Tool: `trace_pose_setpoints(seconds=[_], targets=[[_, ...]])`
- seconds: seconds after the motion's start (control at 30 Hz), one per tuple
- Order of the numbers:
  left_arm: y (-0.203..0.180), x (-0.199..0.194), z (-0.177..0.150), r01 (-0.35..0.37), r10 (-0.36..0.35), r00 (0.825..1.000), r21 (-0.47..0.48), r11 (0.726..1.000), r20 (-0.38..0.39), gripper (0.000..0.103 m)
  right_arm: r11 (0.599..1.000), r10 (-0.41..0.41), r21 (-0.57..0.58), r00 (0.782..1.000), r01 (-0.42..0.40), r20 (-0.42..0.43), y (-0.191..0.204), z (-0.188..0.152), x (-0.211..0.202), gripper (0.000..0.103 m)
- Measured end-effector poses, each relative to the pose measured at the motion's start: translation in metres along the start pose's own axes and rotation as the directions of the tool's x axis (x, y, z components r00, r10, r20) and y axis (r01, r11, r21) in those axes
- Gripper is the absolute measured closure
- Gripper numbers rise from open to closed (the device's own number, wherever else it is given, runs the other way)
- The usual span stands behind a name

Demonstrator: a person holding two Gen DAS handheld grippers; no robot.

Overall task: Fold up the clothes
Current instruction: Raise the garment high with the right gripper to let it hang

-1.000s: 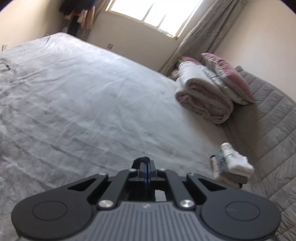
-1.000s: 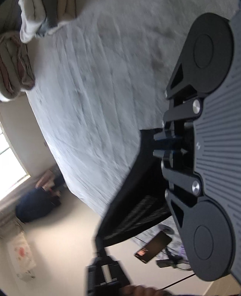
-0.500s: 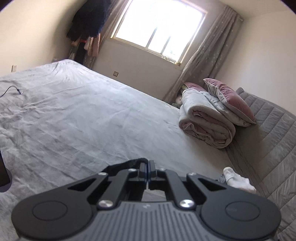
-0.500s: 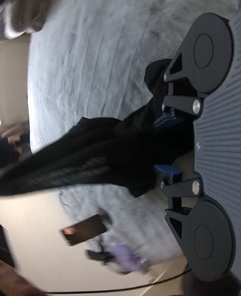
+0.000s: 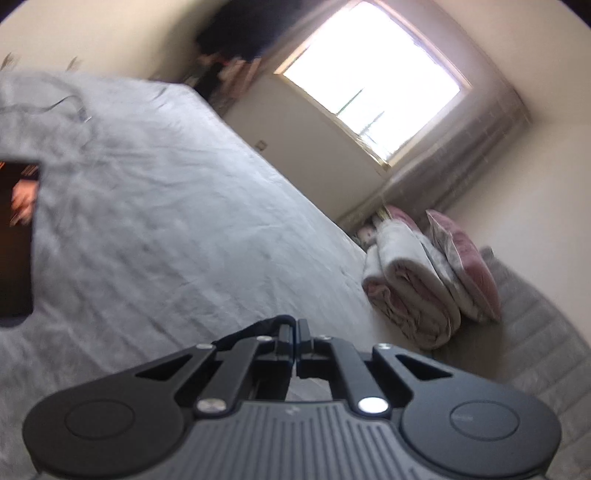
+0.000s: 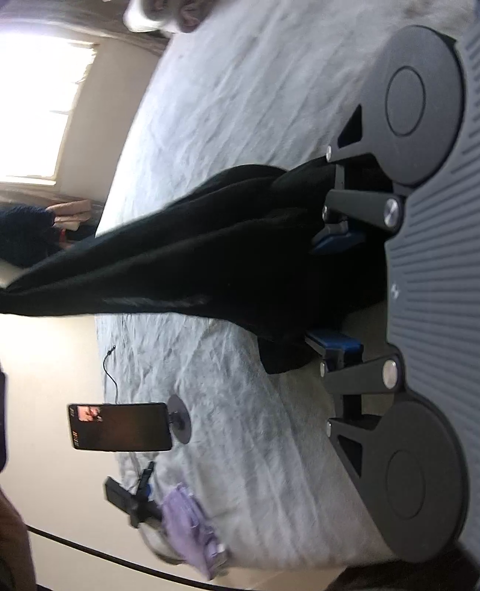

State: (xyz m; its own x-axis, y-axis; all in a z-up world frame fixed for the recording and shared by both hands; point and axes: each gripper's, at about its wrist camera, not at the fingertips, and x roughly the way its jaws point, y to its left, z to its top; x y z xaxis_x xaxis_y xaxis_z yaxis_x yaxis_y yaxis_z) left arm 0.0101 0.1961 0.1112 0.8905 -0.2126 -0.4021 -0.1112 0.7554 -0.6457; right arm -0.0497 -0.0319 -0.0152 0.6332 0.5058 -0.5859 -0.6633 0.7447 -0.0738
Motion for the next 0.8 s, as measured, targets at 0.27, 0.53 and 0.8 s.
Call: trace_pose_setpoints(seconds=[0.27, 0.53, 0.8], targets=[[0.081, 0.022, -0.013, -0.052, 0.051, 0.999, -0.132, 0.990, -0.011, 0.102, 0.981, -0.084, -0.178, 0.996, 0.075, -0.039, 0.022, 0.005, 0.039, 0.075], [0.103, 0.039, -0.012, -0.030, 0.029, 1.000, -0.163, 0.986, -0.013, 0.102, 0.991, -0.114, 0.069, 0.993, 0.112, 0.028, -0.027, 0.027, -0.009, 0.092], [0.068, 0.017, -0.001, 0.047, -0.040, 0.996, -0.099, 0.994, 0.074, 0.102, 0.946, -0.156, 0.309, 0.971, 0.094, 0.182, -0.088, 0.056, -0.101, 0.093]])
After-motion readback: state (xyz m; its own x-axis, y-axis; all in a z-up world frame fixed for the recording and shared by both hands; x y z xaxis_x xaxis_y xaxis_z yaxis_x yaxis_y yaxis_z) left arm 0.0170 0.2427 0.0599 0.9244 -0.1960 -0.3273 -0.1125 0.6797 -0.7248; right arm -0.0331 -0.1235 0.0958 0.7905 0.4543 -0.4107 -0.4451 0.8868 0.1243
